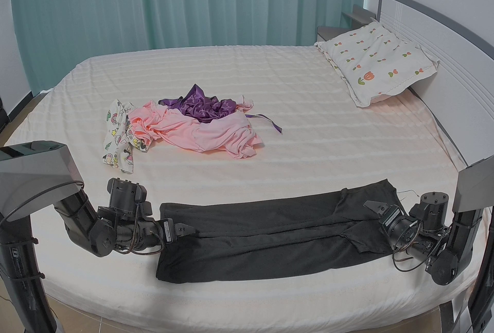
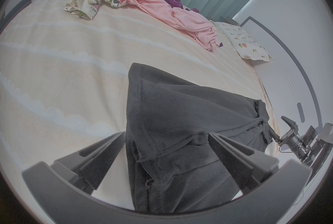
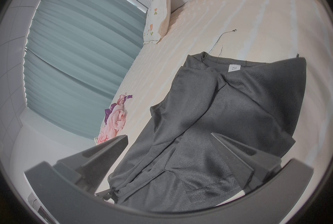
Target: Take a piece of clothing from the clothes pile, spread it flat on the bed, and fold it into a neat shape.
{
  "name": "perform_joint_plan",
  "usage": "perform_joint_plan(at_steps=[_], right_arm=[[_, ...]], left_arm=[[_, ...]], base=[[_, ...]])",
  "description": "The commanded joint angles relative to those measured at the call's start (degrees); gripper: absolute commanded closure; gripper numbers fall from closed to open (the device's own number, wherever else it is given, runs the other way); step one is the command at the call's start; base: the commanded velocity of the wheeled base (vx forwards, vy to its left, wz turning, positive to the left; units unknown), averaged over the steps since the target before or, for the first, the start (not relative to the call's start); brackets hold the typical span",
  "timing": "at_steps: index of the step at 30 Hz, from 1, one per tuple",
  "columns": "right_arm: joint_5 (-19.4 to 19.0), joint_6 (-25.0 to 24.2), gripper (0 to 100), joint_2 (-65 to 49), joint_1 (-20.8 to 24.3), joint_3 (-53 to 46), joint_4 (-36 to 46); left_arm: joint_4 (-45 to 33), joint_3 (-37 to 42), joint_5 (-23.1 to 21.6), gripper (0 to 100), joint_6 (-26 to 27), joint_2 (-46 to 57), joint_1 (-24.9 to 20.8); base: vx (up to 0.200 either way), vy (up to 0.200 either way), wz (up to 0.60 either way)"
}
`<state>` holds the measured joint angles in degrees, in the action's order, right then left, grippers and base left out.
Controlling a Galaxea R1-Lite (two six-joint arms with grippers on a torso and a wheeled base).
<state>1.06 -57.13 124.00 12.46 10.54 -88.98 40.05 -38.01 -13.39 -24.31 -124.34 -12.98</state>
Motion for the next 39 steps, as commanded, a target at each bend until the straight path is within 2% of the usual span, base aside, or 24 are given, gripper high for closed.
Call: perform_joint_plan(at_steps=[1, 12, 28, 39], right_arm=[[-0.01, 0.0, 0, 0.1, -0.07, 0.0, -0.58], [-0.01, 0.0, 0, 0.19, -0.07, 0.0, -0.58], [-0.09, 0.0, 0, 0.27, -0.07, 0.0, -0.58], [-0.09, 0.0, 0, 0.27, -0.07, 0.0, -0.58]], left_arm=[[0.12, 0.04, -1.12, 0, -0.04, -0.02, 0.06], [0.38, 0.22, -7.18, 0, 0.14, 0.24, 0.24], [-0.32, 0.22, -7.09, 0, 0.05, 4.72, 0.15], [-0.32, 0.22, -7.01, 0, 0.14, 2.62, 0.59]], base=[[0.0, 0.0, 0.0], [0.0, 0.0, 0.0], [0.0, 0.0, 0.0], [0.0, 0.0, 0.0]])
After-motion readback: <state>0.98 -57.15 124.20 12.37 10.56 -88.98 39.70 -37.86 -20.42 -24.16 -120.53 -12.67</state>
